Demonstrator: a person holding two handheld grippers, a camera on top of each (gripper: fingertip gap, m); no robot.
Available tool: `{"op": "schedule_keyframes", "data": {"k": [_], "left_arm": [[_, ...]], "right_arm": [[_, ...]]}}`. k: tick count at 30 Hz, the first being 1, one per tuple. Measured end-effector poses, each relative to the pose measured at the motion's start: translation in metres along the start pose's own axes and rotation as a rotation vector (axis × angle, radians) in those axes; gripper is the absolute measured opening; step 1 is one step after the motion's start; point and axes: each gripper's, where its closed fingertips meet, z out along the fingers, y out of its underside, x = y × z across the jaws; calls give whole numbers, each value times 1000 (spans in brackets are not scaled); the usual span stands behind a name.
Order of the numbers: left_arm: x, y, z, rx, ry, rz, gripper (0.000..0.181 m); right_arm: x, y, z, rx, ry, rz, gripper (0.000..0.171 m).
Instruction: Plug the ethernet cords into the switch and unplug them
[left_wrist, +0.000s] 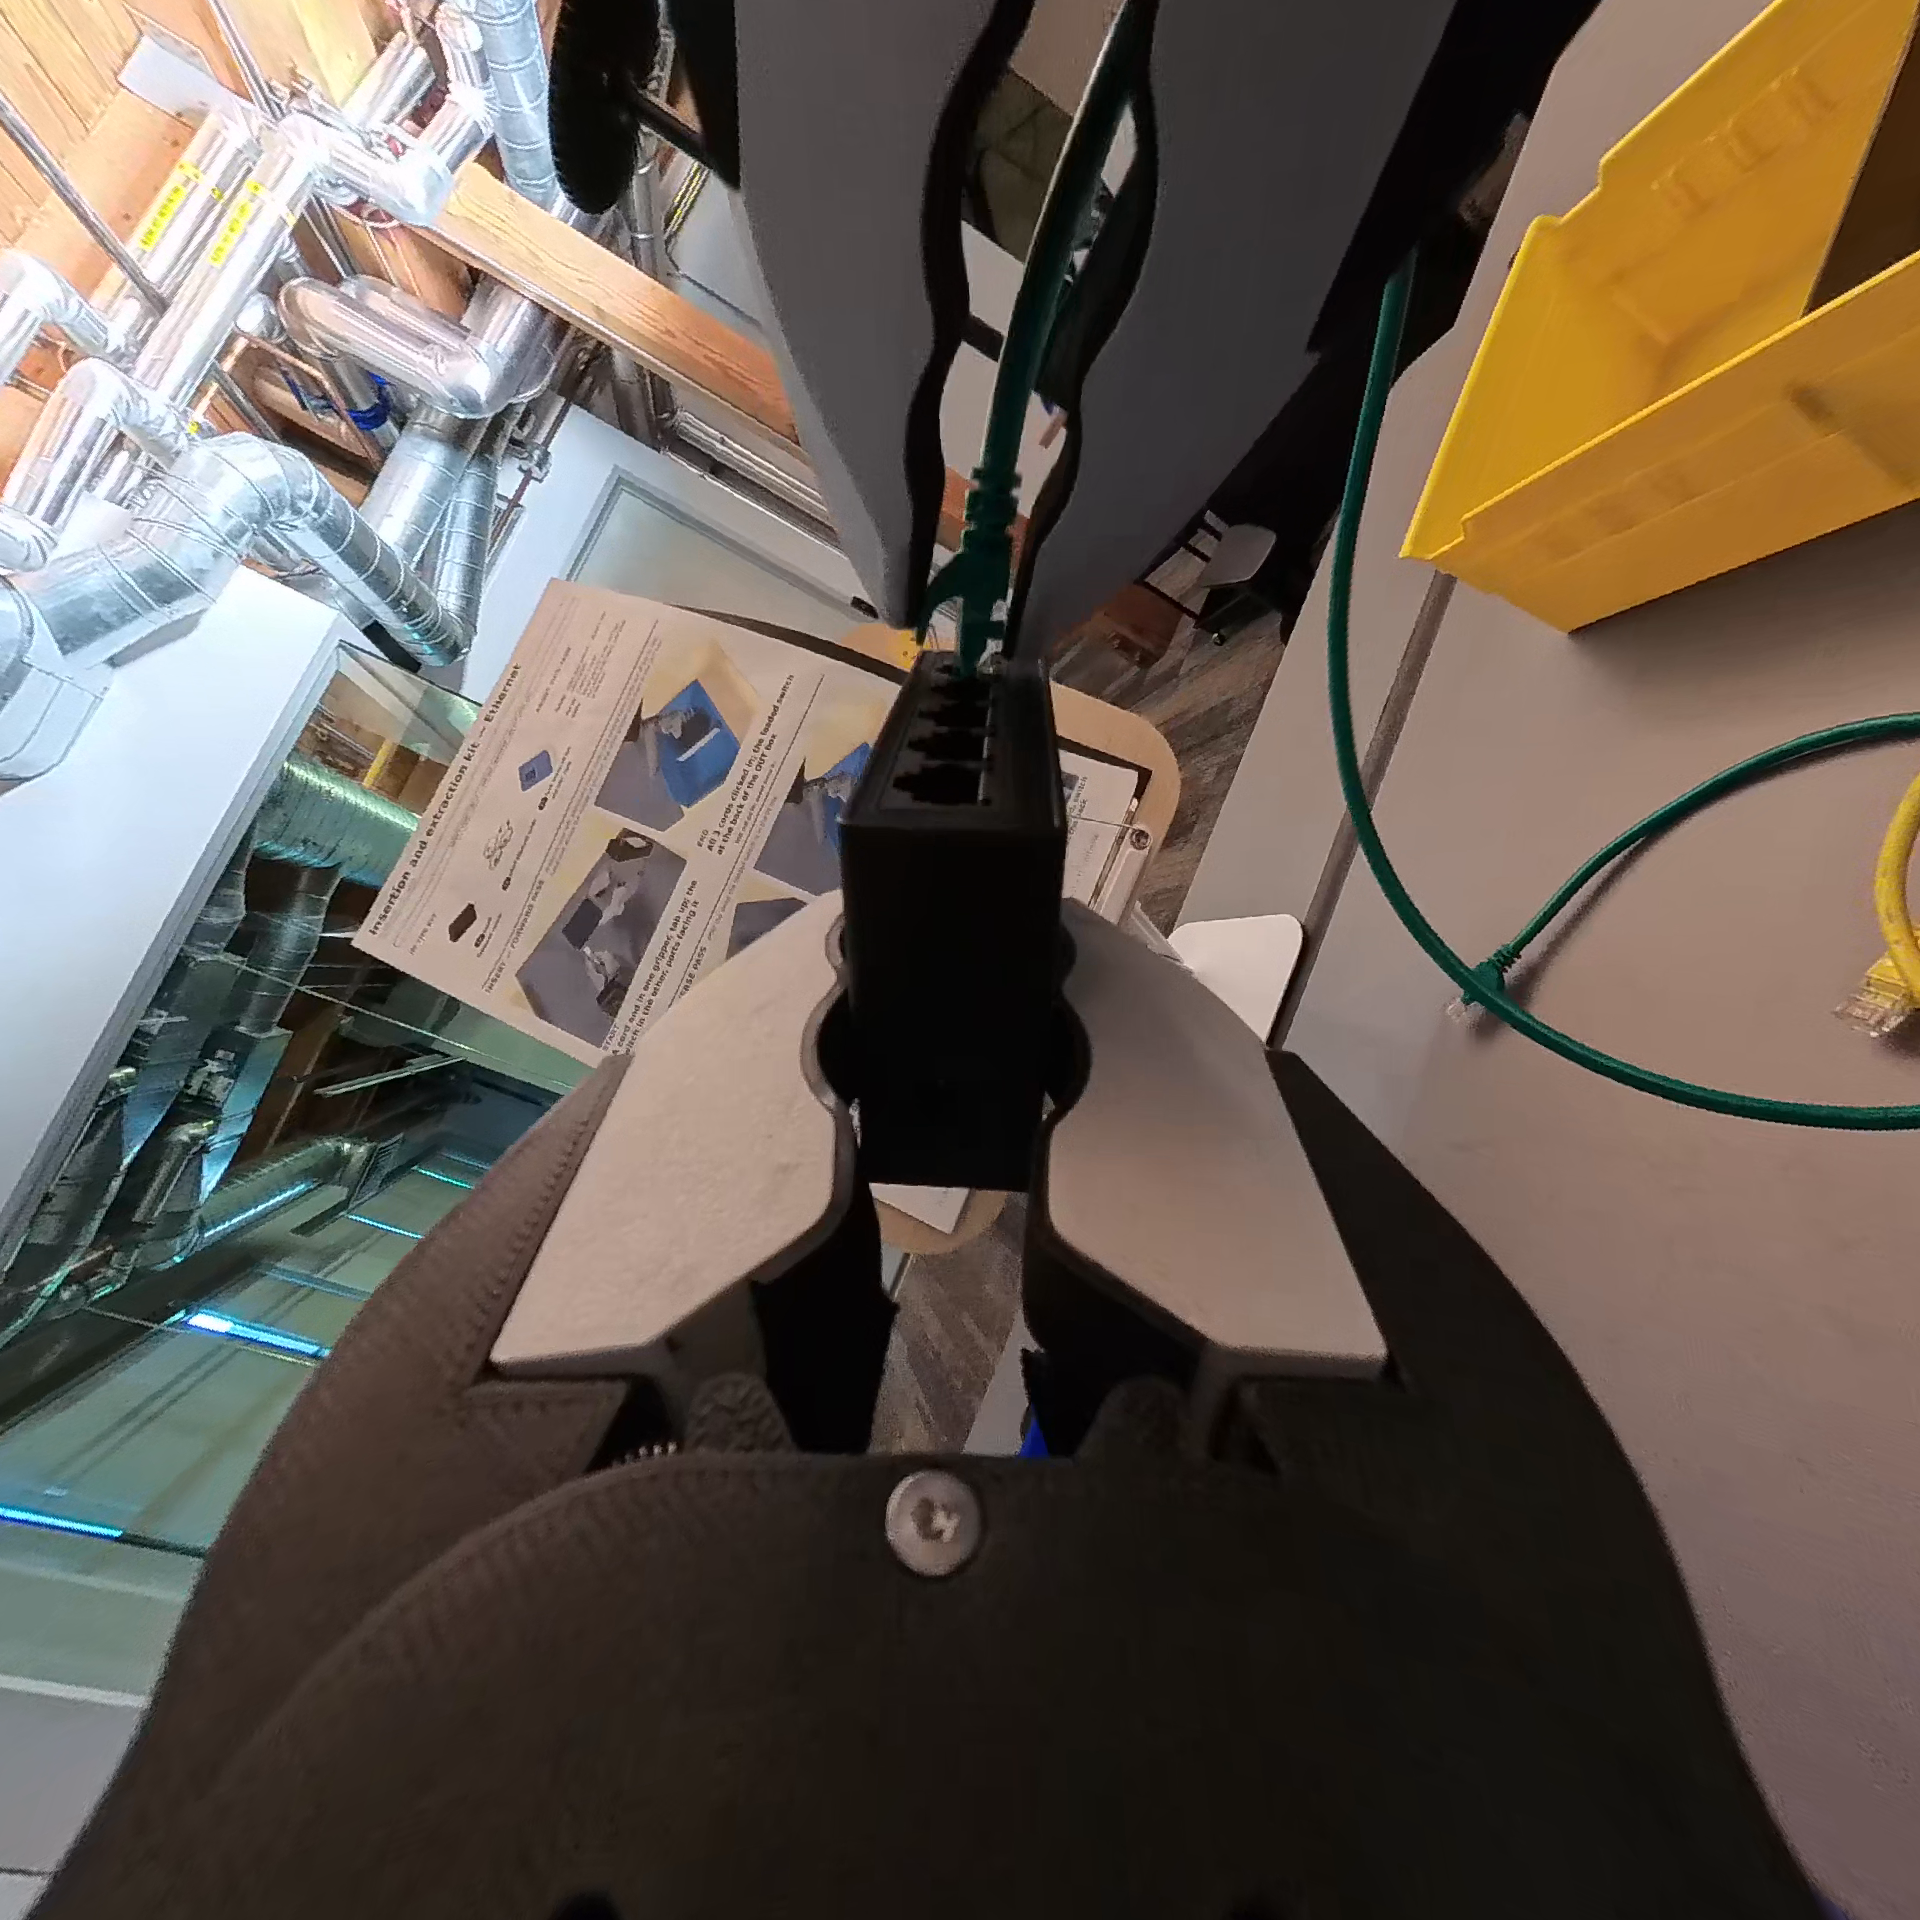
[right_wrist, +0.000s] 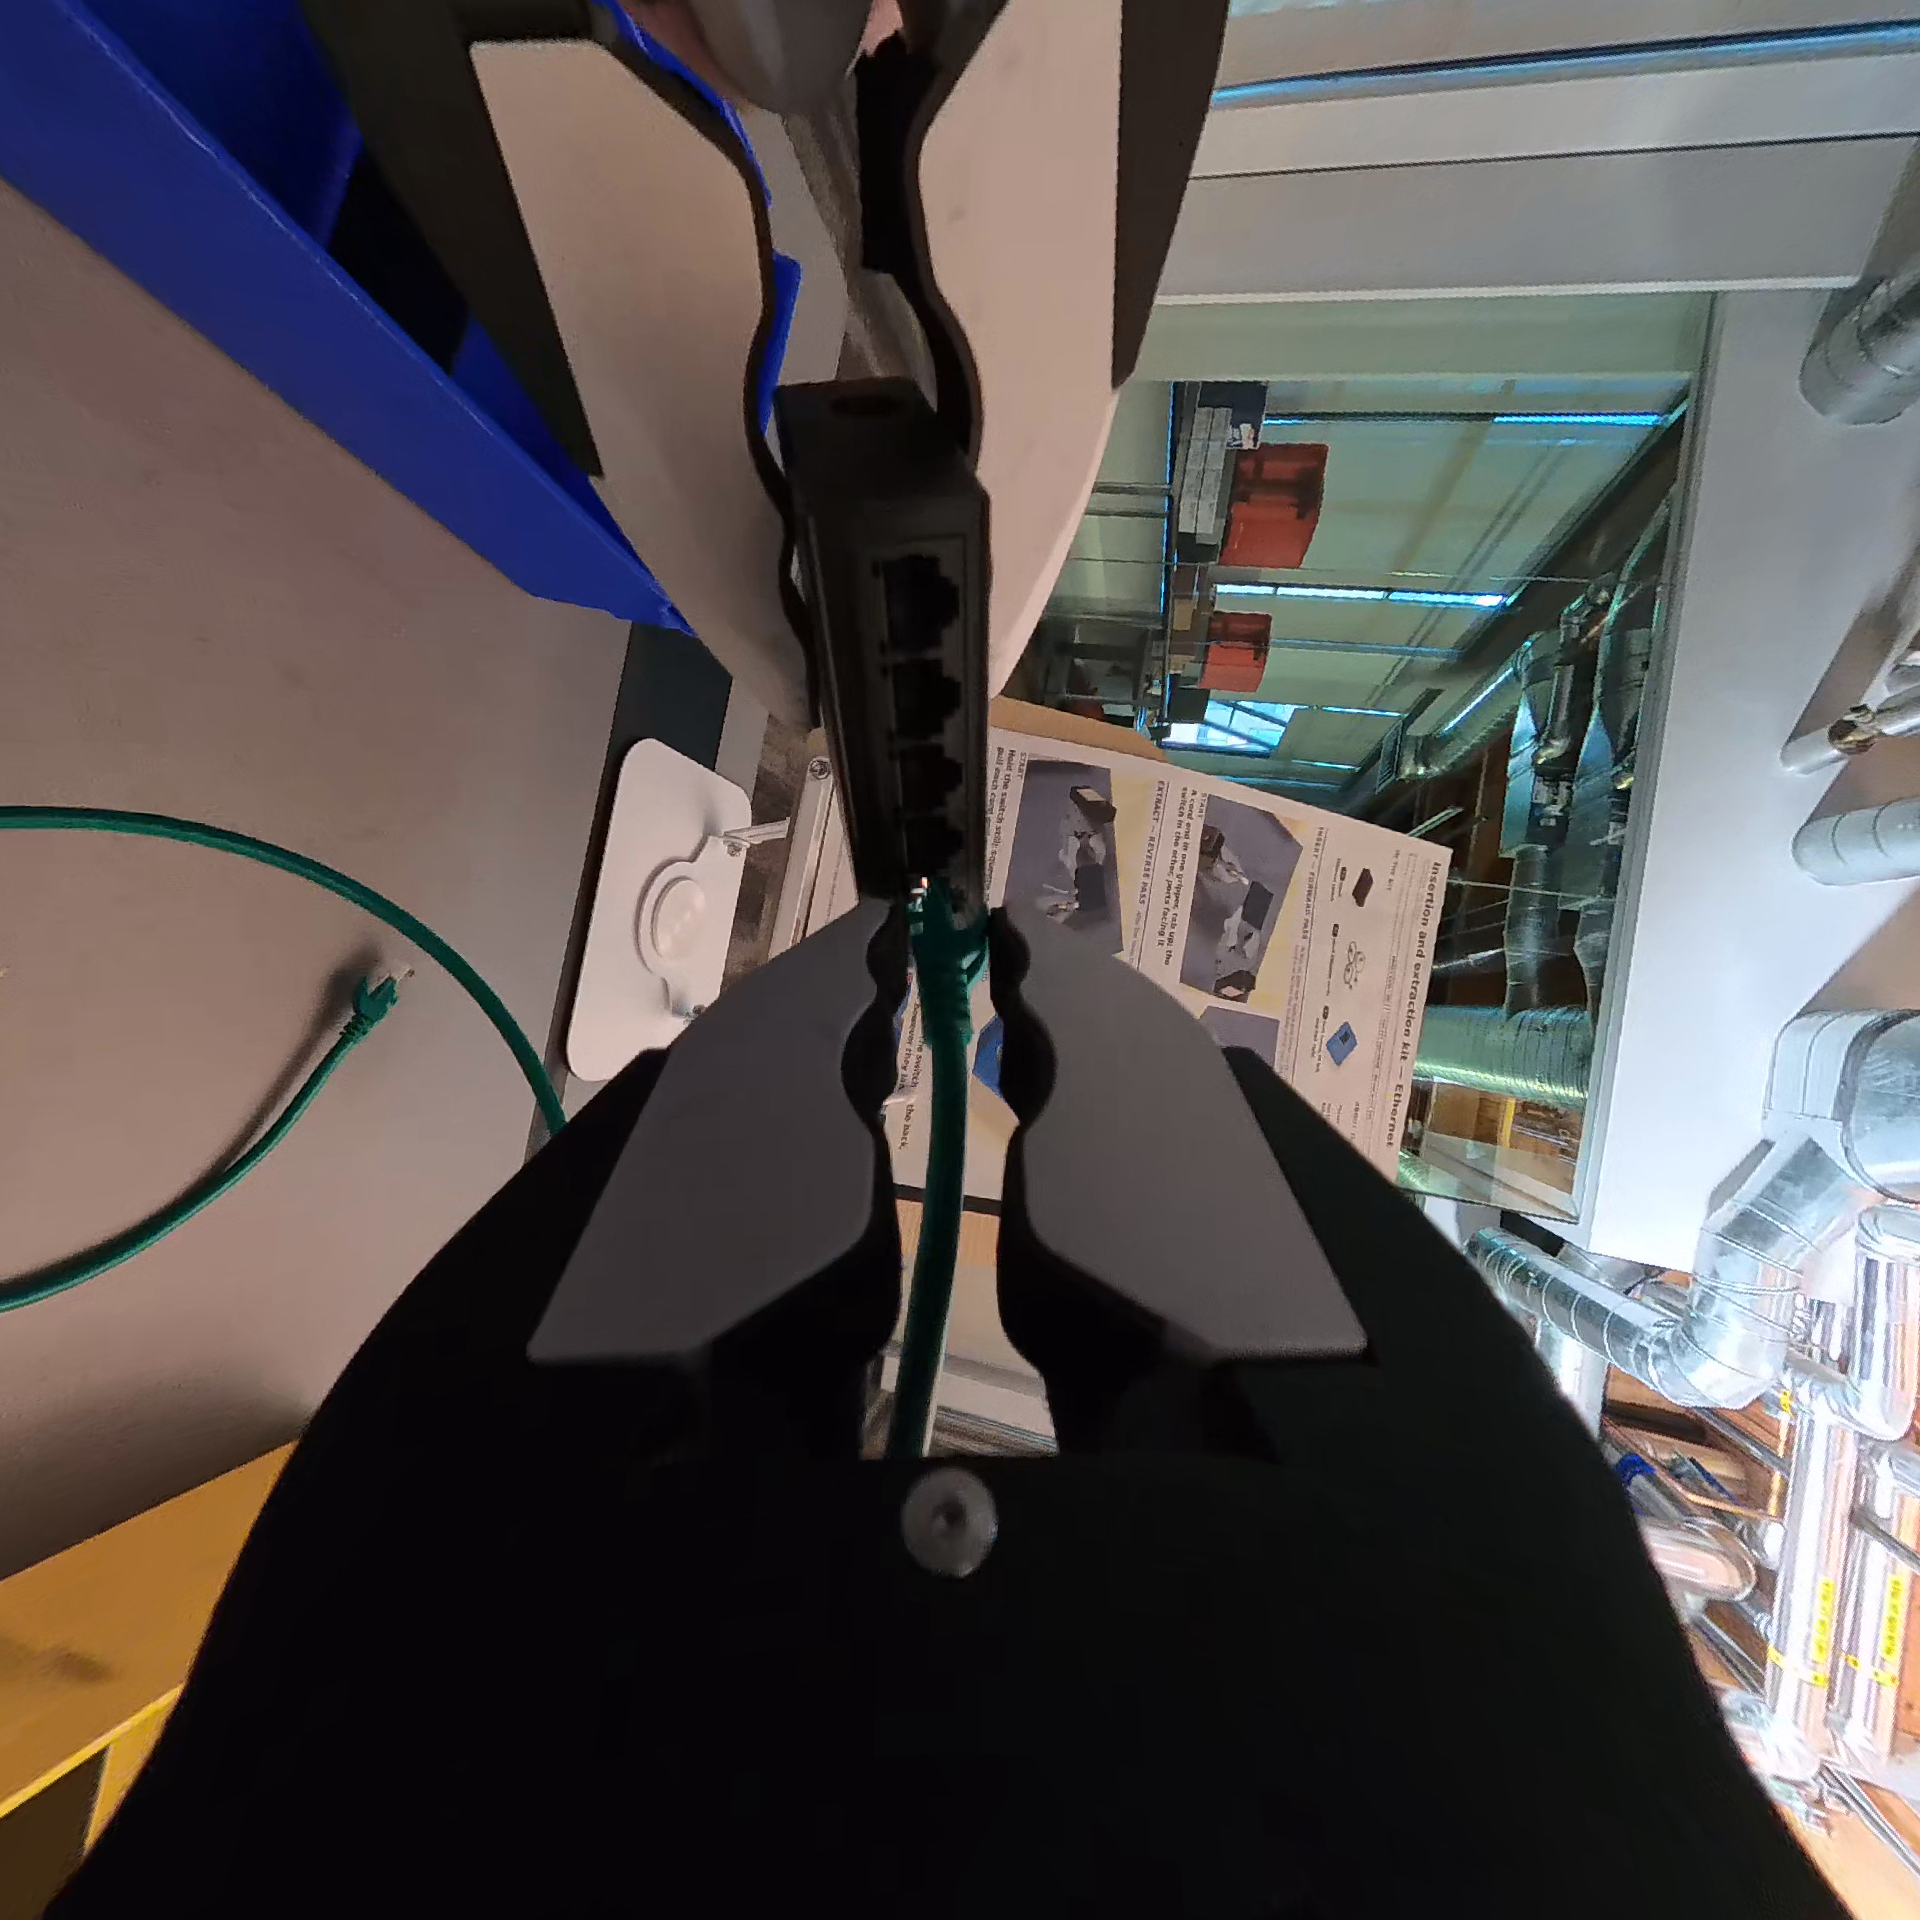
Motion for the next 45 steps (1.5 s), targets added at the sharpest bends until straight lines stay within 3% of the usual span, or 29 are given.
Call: {"op": "schedule_keyframes", "data": {"k": [16,23,33,45], "left_arm": [[-3,-6,-4,28,-27,42,29],[-1,-8,4,8,-55,73,31],[16,9,23,-32,69,-80,34],[46,20,41,-91,139,-57,35]], "right_arm": [[1,-2,-3,-44,-40,-48,15],[-7,5,-10,-46,-205,-25,15],[-27,20,-2,-112,-432,-23,16],[-57,32,-10,-95,-401,157,15]]}}
